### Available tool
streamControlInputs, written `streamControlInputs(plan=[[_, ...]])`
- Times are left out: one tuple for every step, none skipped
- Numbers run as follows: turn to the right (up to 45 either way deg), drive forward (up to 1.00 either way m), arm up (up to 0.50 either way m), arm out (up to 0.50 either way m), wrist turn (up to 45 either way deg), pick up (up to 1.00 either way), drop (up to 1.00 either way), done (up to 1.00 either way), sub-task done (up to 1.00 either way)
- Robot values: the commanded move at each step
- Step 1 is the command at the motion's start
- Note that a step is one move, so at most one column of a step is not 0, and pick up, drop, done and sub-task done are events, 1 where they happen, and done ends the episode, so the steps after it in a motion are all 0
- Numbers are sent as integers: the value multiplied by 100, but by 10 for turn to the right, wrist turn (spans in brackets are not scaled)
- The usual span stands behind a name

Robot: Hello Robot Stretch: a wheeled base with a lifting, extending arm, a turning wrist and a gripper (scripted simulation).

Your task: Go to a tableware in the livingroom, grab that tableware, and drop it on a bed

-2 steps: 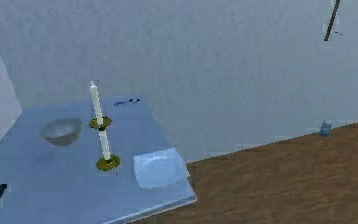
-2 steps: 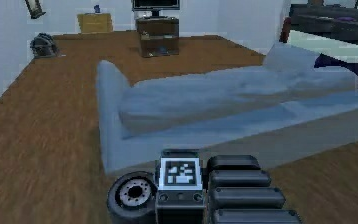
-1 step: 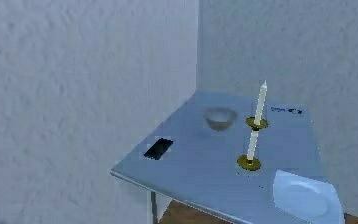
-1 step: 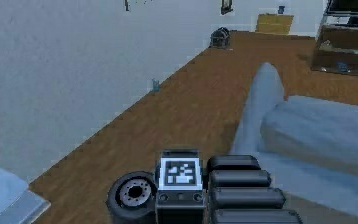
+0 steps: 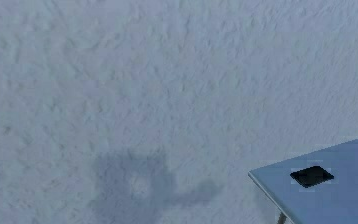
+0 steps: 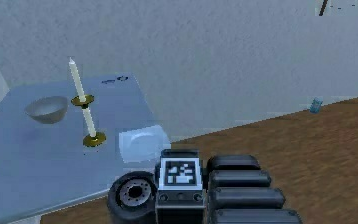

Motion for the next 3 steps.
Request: streamControlInputs(plan=[[0,0,0,28,0,0,0,0,0],[0,0,0,0,450,0,0,0,0],[0,0,0,2,0,0,0,0,0]])
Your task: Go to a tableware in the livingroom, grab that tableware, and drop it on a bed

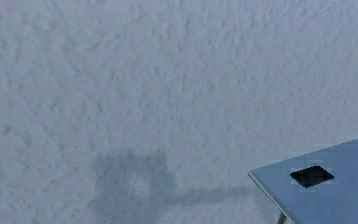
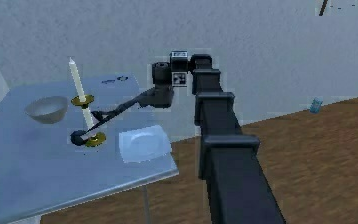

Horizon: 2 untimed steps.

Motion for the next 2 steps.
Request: streamControlInputs(plan=[[0,0,0,0,330,0,0,0,0],[0,0,-22,0,0,0,0,0,0]])
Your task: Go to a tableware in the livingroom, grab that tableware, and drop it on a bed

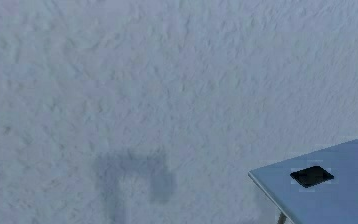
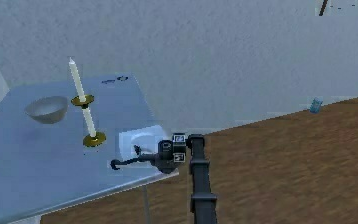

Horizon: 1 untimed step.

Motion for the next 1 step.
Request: streamControlInputs(plan=[[0,0,0,0,0,100,0,0,0]])
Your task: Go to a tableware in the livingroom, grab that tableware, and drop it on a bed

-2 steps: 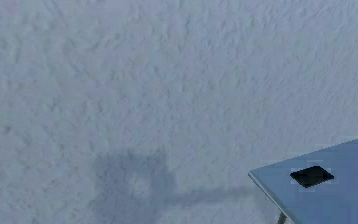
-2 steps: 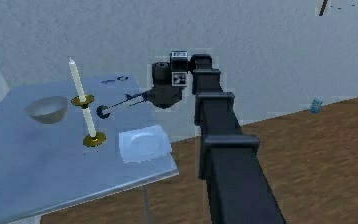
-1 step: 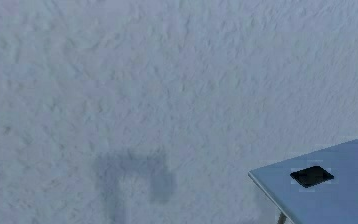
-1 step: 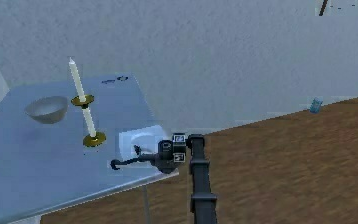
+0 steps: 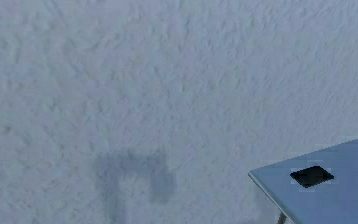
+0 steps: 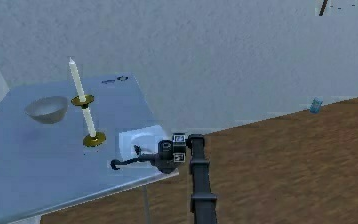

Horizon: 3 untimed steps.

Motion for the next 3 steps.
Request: streamControlInputs(plan=[[0,0,10,0,0,0,0,0,0],[0,0,12,0,0,0,0,0,0],[0,0,0,0,-450,0,0,0,0]])
